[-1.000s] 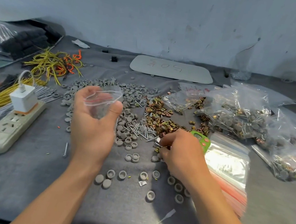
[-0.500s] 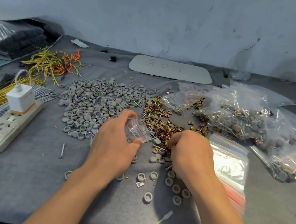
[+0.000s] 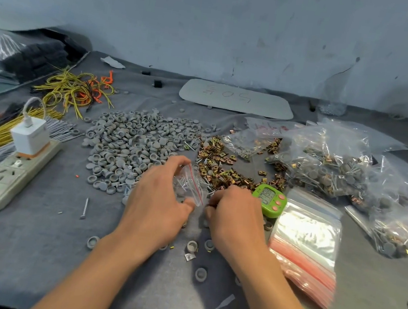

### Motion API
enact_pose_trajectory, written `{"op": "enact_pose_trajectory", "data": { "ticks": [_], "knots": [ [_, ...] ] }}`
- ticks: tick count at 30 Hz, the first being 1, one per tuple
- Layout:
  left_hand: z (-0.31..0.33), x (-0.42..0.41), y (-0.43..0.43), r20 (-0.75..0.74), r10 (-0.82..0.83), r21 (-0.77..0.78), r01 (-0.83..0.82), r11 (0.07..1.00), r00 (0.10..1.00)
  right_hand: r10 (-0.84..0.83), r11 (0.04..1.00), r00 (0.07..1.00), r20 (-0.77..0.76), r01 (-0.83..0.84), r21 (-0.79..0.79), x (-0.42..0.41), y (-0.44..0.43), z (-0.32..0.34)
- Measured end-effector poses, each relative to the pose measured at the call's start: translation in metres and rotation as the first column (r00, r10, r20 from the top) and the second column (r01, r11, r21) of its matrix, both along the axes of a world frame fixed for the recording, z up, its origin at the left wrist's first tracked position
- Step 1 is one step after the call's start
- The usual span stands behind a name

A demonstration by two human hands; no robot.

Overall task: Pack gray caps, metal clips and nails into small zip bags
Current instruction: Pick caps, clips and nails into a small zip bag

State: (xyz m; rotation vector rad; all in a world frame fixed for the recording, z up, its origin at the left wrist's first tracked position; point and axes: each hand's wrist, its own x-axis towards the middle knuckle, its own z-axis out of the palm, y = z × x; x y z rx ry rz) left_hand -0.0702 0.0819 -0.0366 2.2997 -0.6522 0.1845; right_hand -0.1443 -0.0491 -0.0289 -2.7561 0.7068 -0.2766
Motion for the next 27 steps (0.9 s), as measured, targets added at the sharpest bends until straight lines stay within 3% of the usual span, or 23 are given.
{"op": "enact_pose_trajectory", "data": {
  "ticks": [5,14,16,20,27],
  "knots": [
    [0.0,0.0,0.001,0.019,-0.004,0.03,0.004,1.0,1.0,-0.05,0.997,0.994,-0.099,0.043,-0.068,0.006,0.005,0.0],
    [-0.002,0.003,0.005,0.024,-0.016,0.014,0.016,1.0,1.0,-0.036,0.994,0.995,-0.096,0.026,-0.11,0.001,0.012,0.01],
    [-0.002,0.004,0.005,0.021,-0.019,0.014,0.018,1.0,1.0,-0.024,1.0,0.998,0.05,0.025,-0.006,0.0,0.01,0.009],
    [-0.001,0.005,0.005,0.01,-0.018,0.013,0.017,1.0,1.0,-0.104,0.89,0.942,0.32,-0.056,0.453,-0.004,-0.002,0.01],
    [-0.002,0.004,0.004,0.011,-0.07,0.011,0.07,0.998,0.998,-0.143,0.79,0.908,0.395,-0.136,0.598,-0.004,-0.007,0.009]
  ]
}}
